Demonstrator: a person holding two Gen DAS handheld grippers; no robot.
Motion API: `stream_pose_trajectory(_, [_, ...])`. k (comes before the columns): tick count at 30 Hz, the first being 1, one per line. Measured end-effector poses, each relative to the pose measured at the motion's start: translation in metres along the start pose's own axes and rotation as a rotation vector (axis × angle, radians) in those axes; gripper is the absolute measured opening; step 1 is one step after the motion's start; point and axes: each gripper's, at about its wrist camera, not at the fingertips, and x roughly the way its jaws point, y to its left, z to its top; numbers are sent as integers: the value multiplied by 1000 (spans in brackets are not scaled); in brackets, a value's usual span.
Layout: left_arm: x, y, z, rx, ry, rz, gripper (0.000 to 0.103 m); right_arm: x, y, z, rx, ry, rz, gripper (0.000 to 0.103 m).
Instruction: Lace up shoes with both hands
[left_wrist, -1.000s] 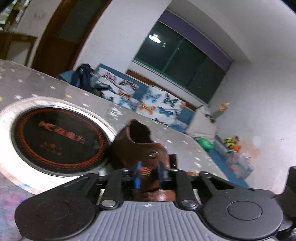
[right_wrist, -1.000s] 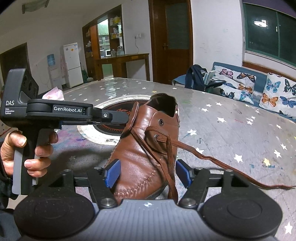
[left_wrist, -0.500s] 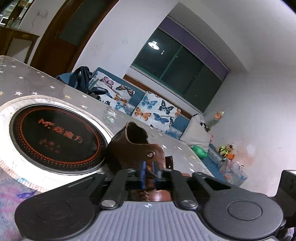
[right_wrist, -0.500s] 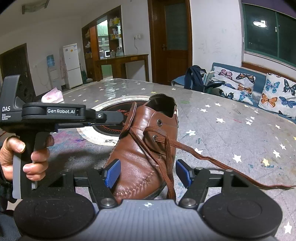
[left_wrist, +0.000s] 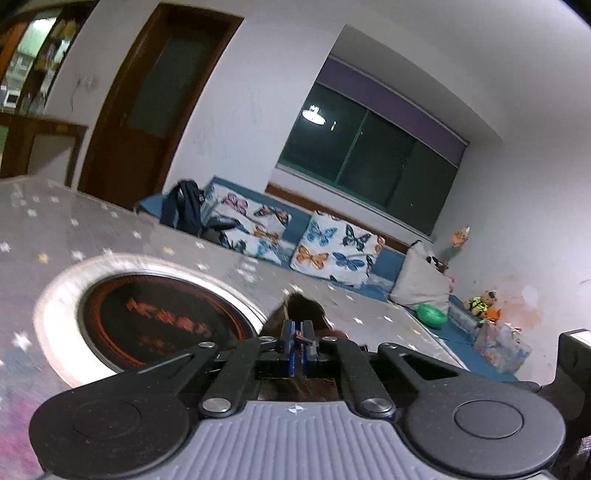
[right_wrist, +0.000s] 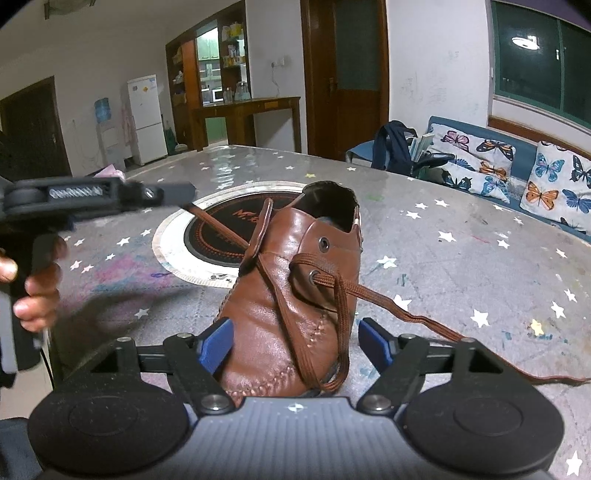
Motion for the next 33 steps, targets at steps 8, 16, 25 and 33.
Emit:
stream_pose_trajectory(8, [-31, 6, 17, 22, -62, 55, 3, 6, 2, 3, -5, 11, 2, 84])
stream_pose_trajectory(16, [-53, 15, 31, 47, -103, 128, 3, 9, 0, 6, -11, 16, 6, 85])
stream_pose_trajectory(25, [-70, 21, 41, 64, -143, 197, 3, 13, -2, 9, -24, 20, 11, 86])
stream_pose_trajectory(33, [-86, 26, 52, 81, -178, 253, 3, 16, -4, 11, -32, 19, 11, 86])
